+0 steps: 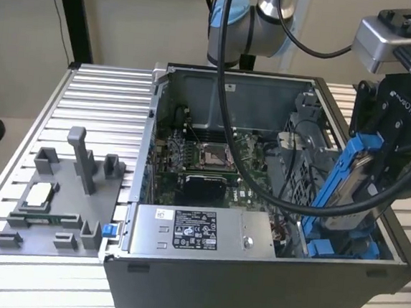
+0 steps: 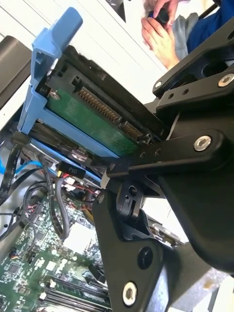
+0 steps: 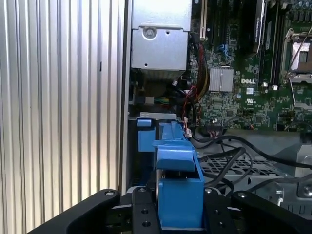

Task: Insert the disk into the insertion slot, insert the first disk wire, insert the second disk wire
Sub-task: 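Insert the disk into the insertion slot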

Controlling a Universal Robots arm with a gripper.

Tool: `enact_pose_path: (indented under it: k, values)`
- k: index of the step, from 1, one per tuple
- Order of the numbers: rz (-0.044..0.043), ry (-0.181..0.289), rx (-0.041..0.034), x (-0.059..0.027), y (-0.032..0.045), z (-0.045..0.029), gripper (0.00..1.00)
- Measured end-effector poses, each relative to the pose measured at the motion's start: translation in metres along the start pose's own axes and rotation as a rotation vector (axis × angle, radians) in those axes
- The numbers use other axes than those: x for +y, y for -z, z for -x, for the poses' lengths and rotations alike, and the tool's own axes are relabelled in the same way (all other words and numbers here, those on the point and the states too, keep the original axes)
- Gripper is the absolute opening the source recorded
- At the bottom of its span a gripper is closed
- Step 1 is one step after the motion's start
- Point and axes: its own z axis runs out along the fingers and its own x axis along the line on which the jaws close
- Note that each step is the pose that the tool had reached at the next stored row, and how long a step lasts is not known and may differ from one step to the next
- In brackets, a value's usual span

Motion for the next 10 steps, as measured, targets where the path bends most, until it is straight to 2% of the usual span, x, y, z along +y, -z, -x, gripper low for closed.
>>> enact_pose_path:
  k: [5,7,10]
  values:
    - [0.0059,-0.003,-0.0001,0.0013,-0.0001,-0.0003,0.00]
    - [0.0067,-0.003,-0.0005,0.0013,-0.0016,-0.0004,0.00]
    - [0.0130,-0.003,-0.0004,0.0014,-0.0052,-0.0004,0.00]
